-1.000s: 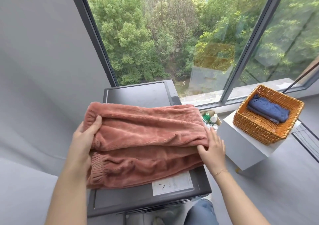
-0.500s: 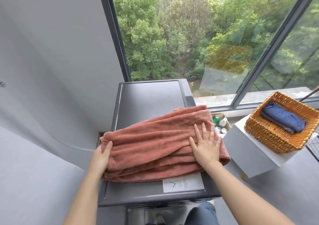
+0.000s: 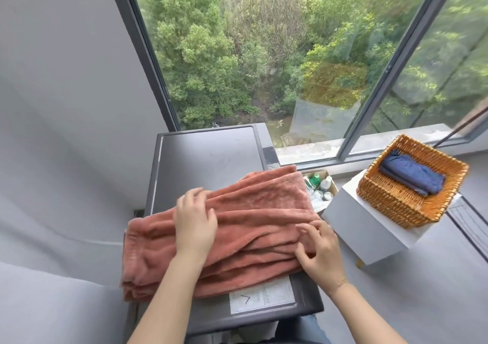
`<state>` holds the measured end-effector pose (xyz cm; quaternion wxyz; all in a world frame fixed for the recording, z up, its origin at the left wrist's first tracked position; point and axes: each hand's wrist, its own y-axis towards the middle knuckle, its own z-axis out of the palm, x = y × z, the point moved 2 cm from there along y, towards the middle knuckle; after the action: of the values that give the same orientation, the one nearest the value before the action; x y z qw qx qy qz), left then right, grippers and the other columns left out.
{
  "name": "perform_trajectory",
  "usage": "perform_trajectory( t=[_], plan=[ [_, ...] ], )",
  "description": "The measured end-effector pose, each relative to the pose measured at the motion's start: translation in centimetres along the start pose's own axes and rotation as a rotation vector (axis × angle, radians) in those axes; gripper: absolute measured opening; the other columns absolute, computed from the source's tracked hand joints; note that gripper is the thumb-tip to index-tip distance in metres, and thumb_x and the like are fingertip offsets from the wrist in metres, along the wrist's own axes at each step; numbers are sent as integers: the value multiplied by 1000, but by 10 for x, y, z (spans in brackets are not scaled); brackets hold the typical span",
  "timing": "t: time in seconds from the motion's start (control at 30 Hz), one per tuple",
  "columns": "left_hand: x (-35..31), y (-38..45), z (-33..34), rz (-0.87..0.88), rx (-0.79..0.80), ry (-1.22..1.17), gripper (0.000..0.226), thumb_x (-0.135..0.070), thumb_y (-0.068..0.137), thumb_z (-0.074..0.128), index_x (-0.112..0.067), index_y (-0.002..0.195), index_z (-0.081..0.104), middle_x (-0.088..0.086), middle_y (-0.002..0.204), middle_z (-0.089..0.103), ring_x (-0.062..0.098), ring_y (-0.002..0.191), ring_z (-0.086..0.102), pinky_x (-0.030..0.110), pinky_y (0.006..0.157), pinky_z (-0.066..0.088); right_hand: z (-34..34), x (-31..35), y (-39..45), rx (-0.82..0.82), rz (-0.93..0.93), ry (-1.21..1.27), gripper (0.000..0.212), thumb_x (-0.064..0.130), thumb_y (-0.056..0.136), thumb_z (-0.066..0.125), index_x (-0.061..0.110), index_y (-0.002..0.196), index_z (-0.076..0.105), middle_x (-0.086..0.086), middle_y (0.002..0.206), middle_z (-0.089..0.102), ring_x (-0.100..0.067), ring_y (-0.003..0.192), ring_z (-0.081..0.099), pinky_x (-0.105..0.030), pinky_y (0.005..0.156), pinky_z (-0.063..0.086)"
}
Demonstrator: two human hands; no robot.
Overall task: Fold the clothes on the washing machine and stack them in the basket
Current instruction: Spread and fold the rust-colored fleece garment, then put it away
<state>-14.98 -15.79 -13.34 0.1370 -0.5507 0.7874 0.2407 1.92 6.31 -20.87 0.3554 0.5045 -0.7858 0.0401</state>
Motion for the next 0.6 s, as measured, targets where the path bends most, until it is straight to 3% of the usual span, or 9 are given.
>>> perform_trajectory(
  t=[0.1, 0.27, 0.33, 0.43, 0.6],
  plan=[
    [-54, 19, 34, 177, 224, -87, 24, -19, 86, 61, -24, 110, 66, -7, 117, 60, 18, 114, 49, 34, 96, 35, 1, -8, -4, 5, 33, 28, 33, 27, 73, 52, 22, 103, 64, 15, 104, 44, -13, 103, 49, -31, 90, 38],
    [-102, 62, 89, 170, 437, -69, 27, -35, 92, 57, -26, 117, 63, -3, 120, 60, 20, 119, 49, 35, 98, 37, -3, -13, 1, 7, 42, -19, 16, 35, 79, 58, 26, 89, 66, 13, 98, 53, -11, 95, 51, -25, 82, 34],
    [-107, 70, 105, 146, 494, -94, 23, -35, 88, 63, -28, 109, 66, -3, 114, 64, 19, 113, 56, 37, 97, 43, -4, -13, 5, 24, 9, -24, 17, 38, 83, 59, 23, 79, 63, 12, 89, 54, -11, 87, 49, -20, 79, 30],
    [-110, 72, 117, 136, 446, -166, 8, -29, 85, 67, -25, 91, 72, -3, 101, 69, 19, 101, 62, 34, 87, 46, -11, -12, 9, 38, -26, -26, 23, 36, 89, 54, 19, 74, 54, 10, 81, 52, -13, 81, 50, -20, 76, 31],
    [-112, 113, 106, 119, 330, -196, 16, -25, 96, 53, -16, 95, 66, 9, 99, 70, 31, 96, 61, 35, 75, 42, -25, -14, -10, 94, -122, 12, 14, 32, 97, 46, 24, 85, 47, 10, 85, 50, -10, 82, 48, -18, 78, 32]
  ],
)
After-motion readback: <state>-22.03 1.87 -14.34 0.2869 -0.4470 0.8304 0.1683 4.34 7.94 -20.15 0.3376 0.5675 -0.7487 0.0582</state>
